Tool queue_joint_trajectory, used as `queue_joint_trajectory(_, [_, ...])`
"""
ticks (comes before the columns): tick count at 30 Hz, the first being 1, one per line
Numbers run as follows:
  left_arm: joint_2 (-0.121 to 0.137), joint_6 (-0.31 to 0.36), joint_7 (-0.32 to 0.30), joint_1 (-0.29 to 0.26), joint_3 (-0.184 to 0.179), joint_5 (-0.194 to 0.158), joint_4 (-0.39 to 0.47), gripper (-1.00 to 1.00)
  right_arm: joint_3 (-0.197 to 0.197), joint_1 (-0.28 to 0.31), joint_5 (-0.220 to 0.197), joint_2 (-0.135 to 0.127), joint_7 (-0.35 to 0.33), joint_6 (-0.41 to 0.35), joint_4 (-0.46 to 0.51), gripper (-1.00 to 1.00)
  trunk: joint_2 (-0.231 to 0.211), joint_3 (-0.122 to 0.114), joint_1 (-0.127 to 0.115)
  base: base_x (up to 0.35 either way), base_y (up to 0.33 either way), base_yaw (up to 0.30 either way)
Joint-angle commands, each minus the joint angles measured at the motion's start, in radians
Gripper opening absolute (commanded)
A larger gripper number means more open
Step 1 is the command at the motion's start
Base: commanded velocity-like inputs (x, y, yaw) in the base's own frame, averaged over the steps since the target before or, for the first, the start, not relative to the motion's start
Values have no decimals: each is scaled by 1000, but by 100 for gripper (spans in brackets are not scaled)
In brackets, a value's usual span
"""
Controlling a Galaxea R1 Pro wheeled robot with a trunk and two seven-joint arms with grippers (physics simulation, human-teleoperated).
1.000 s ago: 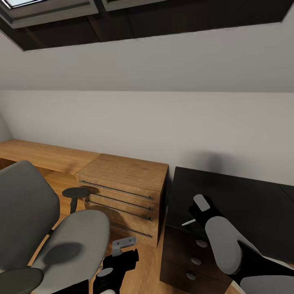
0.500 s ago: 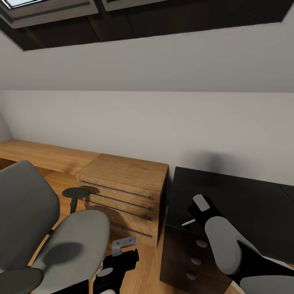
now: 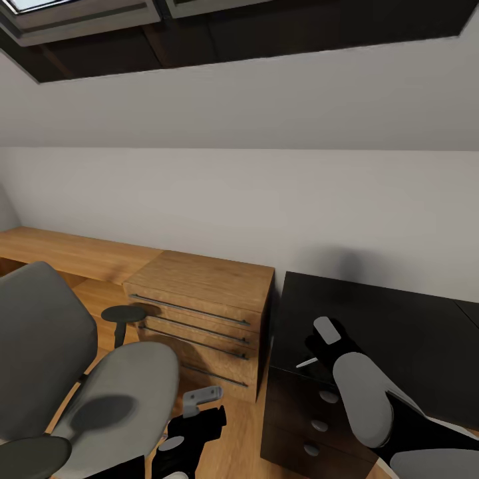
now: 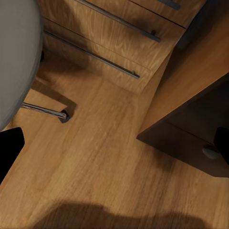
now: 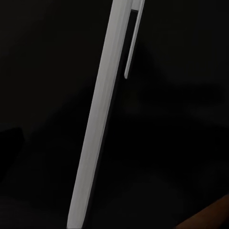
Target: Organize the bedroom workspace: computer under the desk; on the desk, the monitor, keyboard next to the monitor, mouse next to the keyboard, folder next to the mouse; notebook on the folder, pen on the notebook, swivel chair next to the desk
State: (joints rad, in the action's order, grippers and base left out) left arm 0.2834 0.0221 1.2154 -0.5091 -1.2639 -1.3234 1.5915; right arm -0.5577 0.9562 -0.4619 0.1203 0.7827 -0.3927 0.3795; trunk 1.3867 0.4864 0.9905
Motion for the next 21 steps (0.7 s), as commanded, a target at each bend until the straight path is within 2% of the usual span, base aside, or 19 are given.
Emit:
queue_joint_trajectory(1, [0,2,4,-2,-2,-2,1,100,-10,-1,-24,1,6,-2,1,100,1,1,0,0,0,0])
queue_joint_trajectory(6, [0,2,4,-2,-2,-2,1,100,-11,-1,-24,1,-1,-3,1,100,1,1,0,0,0,0])
queue_joint_trajectory(12, [0,2,5,-2,-2,-1,1,100,-11,-1,-24,1,-12,-4,1,100,43,20,23,0,0,0])
queue_joint_trajectory(21, [0,2,6,-2,-2,-1,2,100,-11,-1,-24,1,-15,-4,1,100,43,20,23,0,0,0])
